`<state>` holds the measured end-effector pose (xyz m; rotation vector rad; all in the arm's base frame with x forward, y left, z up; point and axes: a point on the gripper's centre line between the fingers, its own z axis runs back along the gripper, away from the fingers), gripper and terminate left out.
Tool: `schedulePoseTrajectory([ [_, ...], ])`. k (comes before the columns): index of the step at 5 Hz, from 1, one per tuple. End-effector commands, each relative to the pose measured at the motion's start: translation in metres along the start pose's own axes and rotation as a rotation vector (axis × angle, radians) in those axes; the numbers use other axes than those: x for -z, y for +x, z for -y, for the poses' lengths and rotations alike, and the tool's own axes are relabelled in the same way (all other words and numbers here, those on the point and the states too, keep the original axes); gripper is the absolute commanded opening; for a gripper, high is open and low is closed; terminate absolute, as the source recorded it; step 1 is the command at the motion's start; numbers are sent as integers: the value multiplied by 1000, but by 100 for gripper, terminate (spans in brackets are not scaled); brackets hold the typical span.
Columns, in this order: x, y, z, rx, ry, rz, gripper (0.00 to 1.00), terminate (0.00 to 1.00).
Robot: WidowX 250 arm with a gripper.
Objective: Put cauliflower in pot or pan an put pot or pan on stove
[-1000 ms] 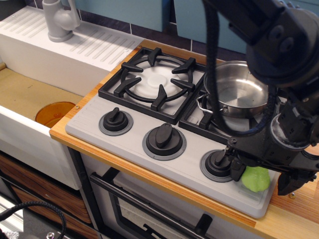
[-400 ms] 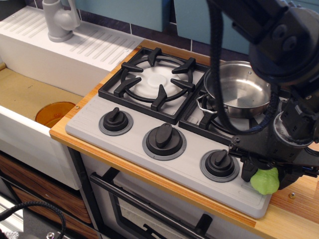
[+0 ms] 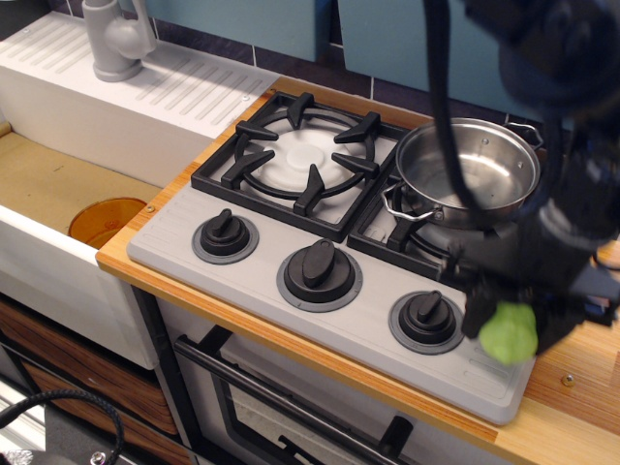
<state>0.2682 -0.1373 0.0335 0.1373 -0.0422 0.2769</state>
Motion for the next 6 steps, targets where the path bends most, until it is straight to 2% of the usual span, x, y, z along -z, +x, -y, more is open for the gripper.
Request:
schedulePoseTrajectory([
  [1,-55,54,-17,30,-27,-2,0,0],
  [2,-60,79,-29,56,-25,-18,0,0],
  [4,-60,106,-40,76,-30,-27,0,0],
  [6,-46,102,-31,58,-38,13,0,0],
])
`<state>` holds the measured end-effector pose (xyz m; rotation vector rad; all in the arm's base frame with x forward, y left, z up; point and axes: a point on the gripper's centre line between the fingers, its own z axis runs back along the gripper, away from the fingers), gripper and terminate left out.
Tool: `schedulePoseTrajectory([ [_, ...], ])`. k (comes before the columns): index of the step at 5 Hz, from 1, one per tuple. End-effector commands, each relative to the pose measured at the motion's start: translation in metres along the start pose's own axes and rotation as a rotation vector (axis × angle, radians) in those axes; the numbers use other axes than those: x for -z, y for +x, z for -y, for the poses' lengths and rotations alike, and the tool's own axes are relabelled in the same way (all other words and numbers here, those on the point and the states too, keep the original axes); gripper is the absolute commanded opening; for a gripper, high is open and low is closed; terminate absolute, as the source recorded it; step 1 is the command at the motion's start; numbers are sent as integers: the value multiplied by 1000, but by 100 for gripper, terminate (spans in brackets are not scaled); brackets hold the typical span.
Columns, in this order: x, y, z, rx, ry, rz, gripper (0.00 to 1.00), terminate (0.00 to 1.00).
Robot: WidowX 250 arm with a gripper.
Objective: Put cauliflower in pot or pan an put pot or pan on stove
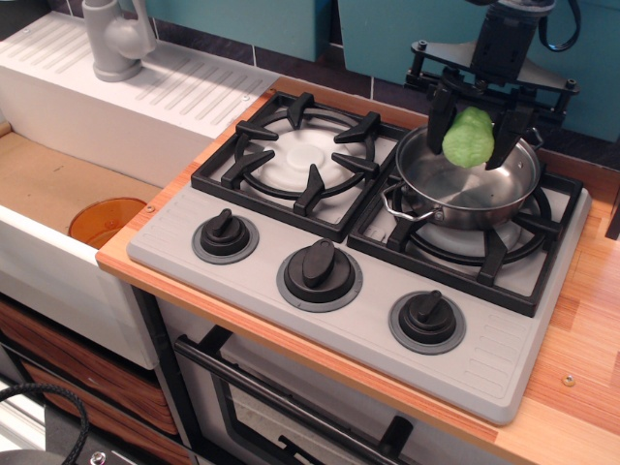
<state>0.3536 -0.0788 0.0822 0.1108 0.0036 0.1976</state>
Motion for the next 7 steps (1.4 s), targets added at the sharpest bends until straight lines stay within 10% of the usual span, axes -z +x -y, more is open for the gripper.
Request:
schedulePoseTrajectory([
  [1,-6,-3,14,-27,-3,68,100,0],
  [7,-34,17,-36,87,10,72,100,0],
])
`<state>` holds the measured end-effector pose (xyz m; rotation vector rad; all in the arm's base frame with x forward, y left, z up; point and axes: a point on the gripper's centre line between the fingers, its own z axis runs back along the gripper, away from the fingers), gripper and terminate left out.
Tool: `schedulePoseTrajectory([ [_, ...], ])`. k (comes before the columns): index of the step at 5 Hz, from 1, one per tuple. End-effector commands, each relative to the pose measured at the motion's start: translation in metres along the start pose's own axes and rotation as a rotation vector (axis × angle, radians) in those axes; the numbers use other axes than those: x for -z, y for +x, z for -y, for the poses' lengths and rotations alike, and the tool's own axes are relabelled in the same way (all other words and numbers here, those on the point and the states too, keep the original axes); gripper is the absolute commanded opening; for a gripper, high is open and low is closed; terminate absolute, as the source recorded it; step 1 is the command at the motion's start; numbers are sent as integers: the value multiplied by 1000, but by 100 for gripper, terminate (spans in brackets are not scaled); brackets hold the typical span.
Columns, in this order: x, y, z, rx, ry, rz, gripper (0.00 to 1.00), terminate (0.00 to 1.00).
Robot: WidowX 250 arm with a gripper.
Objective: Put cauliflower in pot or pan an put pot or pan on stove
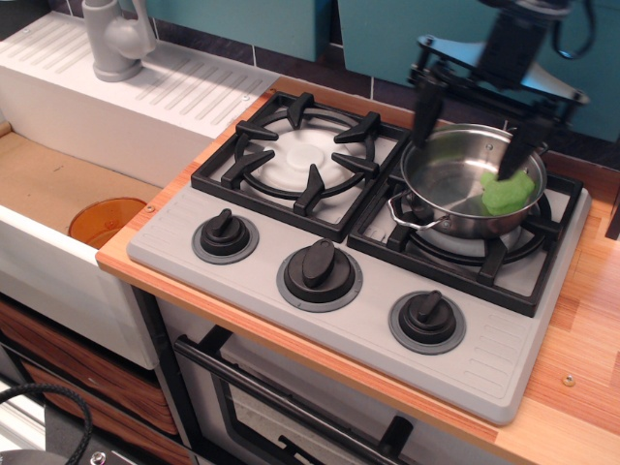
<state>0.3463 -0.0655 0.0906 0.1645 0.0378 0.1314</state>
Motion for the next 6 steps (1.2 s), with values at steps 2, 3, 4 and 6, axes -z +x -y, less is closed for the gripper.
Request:
schedulePoseTrajectory([
  [2,4,25,-45,33,-78,135,100,0],
  [3,19,20,-46,24,-91,145,100,0],
  [4,38,14,-42,8,-106,165,100,0],
  [6,50,2,-24,-29,-92,170,0,0],
])
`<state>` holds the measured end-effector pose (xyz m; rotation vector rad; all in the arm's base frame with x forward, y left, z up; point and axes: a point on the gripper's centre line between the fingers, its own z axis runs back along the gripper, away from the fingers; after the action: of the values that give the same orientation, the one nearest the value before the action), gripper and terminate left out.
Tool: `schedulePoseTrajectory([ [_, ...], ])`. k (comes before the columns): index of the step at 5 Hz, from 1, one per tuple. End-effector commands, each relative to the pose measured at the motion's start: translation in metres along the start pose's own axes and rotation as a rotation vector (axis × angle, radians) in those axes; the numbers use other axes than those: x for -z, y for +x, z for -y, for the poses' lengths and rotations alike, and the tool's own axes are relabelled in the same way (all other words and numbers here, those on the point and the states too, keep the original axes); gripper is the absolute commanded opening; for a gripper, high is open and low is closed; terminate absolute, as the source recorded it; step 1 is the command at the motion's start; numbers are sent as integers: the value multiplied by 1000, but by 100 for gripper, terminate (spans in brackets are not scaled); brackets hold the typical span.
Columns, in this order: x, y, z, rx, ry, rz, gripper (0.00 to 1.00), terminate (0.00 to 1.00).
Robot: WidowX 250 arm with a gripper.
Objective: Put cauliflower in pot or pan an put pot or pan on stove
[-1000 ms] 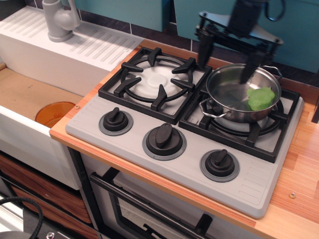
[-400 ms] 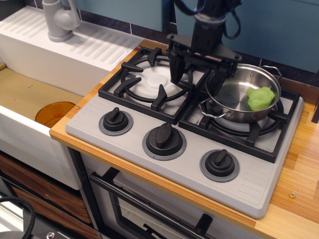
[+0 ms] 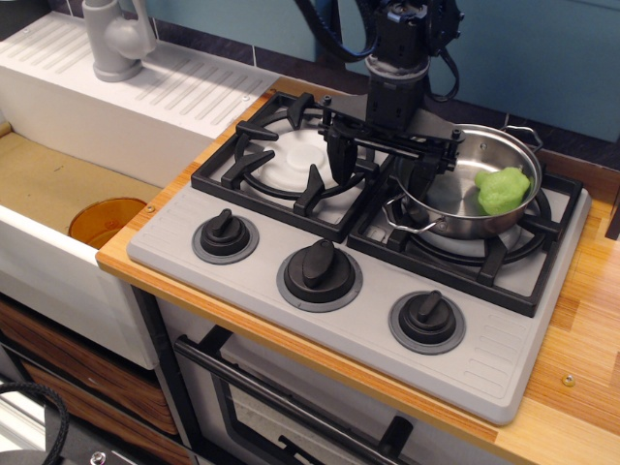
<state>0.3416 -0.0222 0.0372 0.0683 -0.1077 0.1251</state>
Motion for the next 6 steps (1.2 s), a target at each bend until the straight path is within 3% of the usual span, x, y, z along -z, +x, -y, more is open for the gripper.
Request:
schedulePoseTrajectory([
  [1,-9,-2,17,-35,17,35,0,0],
  [3,-11,-2,28,-48,28,31,0,0],
  [6,-56,0,13,-22,77,-46,0,0],
])
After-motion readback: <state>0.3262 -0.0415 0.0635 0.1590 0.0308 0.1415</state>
